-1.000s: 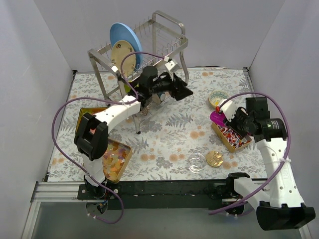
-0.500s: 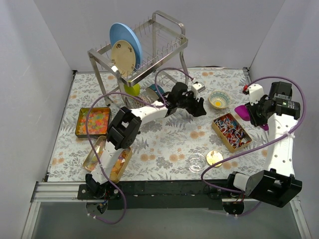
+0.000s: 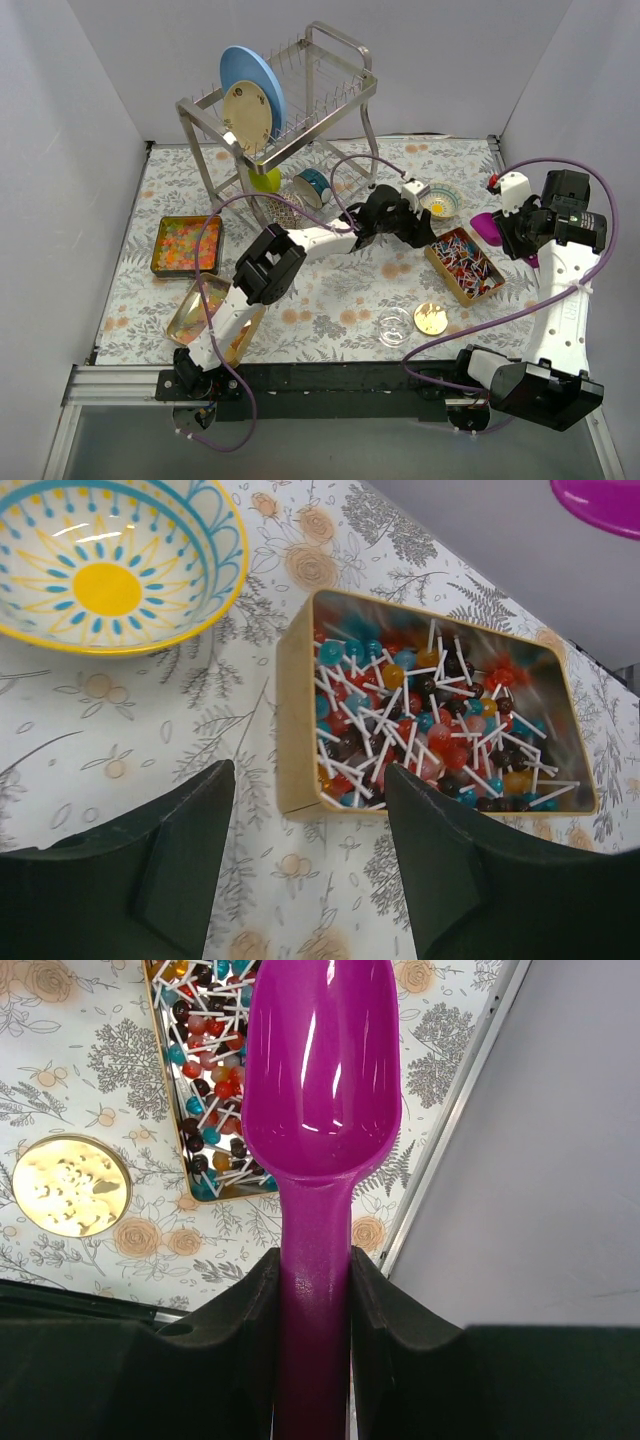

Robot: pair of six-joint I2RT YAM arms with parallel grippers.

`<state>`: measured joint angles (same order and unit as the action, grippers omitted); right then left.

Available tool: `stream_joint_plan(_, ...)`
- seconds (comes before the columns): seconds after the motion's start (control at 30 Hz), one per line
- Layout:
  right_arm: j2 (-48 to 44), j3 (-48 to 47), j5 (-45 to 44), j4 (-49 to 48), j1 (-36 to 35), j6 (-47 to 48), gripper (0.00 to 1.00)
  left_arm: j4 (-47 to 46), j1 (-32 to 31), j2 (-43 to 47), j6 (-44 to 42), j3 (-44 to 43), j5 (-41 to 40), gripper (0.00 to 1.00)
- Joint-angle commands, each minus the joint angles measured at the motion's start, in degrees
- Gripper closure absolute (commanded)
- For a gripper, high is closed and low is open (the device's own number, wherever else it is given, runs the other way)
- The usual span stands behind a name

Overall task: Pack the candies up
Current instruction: Adjust the storage box at the center of the board.

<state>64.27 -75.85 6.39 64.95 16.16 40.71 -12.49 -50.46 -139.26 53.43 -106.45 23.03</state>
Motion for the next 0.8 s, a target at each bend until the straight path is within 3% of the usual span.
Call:
stream_joint_plan(0.0, -1.1, 0.0, 0.3, 0.9, 0.3, -0.2, 0.99, -2.5, -2.3, -0.8, 1.9, -3.9, -5.3, 0.39)
stream_joint_plan(0.13, -1.0, 0.3, 0.7, 1.2, 0.4, -0.2, 0.99, -0.3, -2.9, -1.9, -0.2, -3.9, -11.6, 0.41)
stream_joint_plan(0.37, -1.7, 0.6, 1.3, 0.7, 0.4, 0.9, 0.99, 3.9, -2.8, -1.9, -2.0, -2.6, -15.4, 0.44)
stream_joint_plan(0.77, -2.4, 3.2, 3.1, -0.8, 0.4, 0.7, 0.99, 9.8, -2.0, 0.8, -4.9, 1.1, -13.5, 0.48)
